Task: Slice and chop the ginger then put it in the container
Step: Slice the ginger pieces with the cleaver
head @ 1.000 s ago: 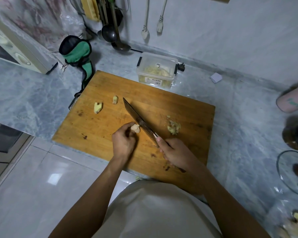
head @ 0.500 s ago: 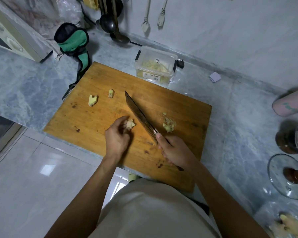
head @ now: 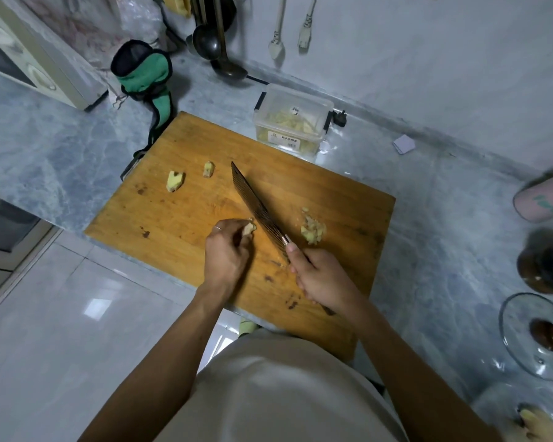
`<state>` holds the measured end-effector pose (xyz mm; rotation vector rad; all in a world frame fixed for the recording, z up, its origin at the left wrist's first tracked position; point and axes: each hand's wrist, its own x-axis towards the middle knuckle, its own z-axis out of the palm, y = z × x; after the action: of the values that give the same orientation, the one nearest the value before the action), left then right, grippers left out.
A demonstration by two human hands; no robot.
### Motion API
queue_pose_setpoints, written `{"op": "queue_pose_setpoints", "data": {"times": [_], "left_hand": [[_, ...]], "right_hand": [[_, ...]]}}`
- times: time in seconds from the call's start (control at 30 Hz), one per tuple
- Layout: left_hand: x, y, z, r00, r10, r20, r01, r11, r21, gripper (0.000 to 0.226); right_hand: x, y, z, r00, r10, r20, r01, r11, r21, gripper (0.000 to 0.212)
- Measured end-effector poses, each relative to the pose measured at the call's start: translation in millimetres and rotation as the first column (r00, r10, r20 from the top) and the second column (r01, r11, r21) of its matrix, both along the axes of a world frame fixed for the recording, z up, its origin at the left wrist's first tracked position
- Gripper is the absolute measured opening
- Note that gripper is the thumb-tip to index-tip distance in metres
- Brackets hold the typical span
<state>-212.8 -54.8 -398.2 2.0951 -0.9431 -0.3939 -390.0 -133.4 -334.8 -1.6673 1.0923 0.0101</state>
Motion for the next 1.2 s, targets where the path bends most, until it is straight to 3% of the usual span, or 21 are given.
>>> {"op": "queue_pose_setpoints", "data": {"times": [0.27, 0.53, 0.8, 1.2], "left_hand": [[-3, 0, -8, 0.990, -0.090, 0.112, 0.092, 0.996, -0.010, 0.024], [-11, -6, -3, 0.994, 0.011, 0.113, 0.001, 0.995, -0.101, 0.016], [-13, -9, -8, 0.995, 0.073, 0.066, -0.070, 0.996, -0.056, 0.021], [-16, -10, -9, 0.990, 0.068, 0.125, -0.066, 0.998, -0.021, 0.015]], "right_hand": [[-4, 4, 4, 1.000, 0.015, 0.015, -0.015, 0.999, -0.029, 0.059], [4, 11, 17, 0.998, 0.064, 0.028, -0.063, 0.998, -0.030, 0.058], [9, 16, 16, 0.999, 0.030, 0.011, -0.029, 0.997, -0.077, 0.070], [5, 20, 21, 0.999, 0.048, -0.002, -0.048, 0.998, -0.049, 0.060]]}}
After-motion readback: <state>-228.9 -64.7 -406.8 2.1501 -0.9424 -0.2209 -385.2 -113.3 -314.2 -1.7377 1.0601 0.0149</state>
